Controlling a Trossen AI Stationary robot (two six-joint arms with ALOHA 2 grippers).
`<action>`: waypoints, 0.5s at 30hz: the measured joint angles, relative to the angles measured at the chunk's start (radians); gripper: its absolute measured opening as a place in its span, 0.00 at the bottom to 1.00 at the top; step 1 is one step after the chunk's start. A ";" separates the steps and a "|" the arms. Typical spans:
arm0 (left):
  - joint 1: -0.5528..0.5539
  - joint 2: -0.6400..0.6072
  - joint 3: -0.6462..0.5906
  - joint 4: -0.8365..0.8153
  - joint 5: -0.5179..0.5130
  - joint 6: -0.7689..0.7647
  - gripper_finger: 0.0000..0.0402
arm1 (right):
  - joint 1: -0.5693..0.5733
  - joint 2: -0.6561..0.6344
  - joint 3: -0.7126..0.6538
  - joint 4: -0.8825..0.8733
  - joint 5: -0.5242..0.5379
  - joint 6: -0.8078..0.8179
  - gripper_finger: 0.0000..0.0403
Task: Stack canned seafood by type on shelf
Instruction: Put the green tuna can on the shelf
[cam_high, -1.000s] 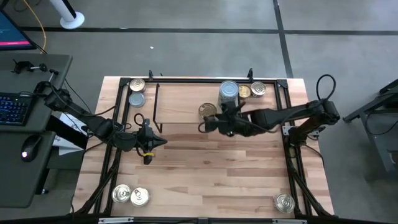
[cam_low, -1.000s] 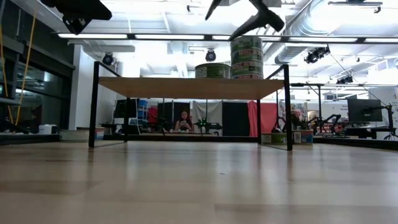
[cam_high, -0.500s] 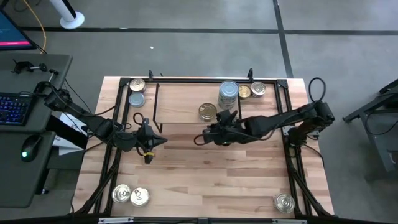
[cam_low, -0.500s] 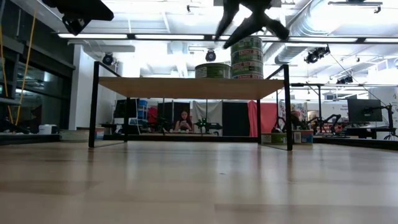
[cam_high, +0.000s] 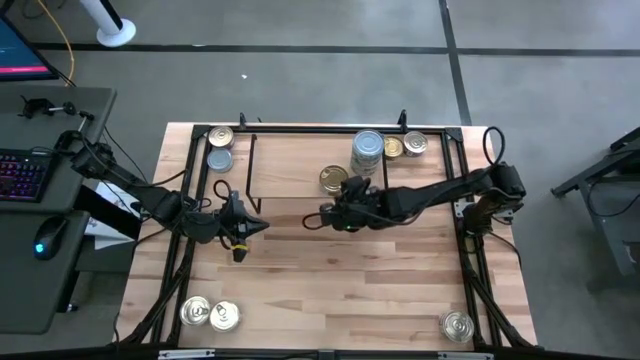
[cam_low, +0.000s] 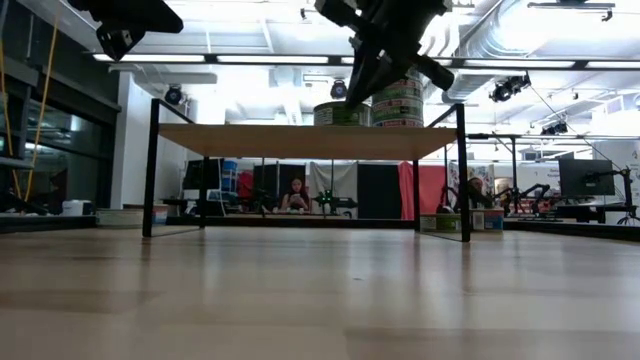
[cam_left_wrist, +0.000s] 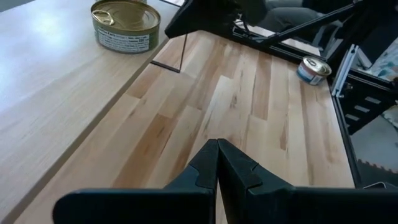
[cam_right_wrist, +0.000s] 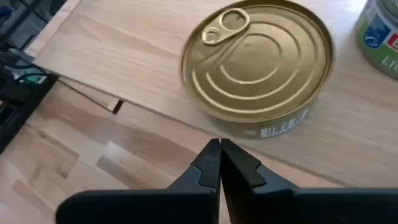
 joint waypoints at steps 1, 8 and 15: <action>0.000 0.000 0.000 0.000 0.000 -0.008 0.00 | -0.006 0.000 0.000 0.000 -0.001 -0.005 0.00; 0.000 0.000 0.000 0.000 0.000 -0.025 0.00 | -0.059 0.008 0.000 0.011 -0.021 -0.023 0.00; 0.000 0.000 0.000 -0.002 0.000 -0.024 0.00 | -0.128 0.008 0.000 0.014 -0.011 -0.030 0.00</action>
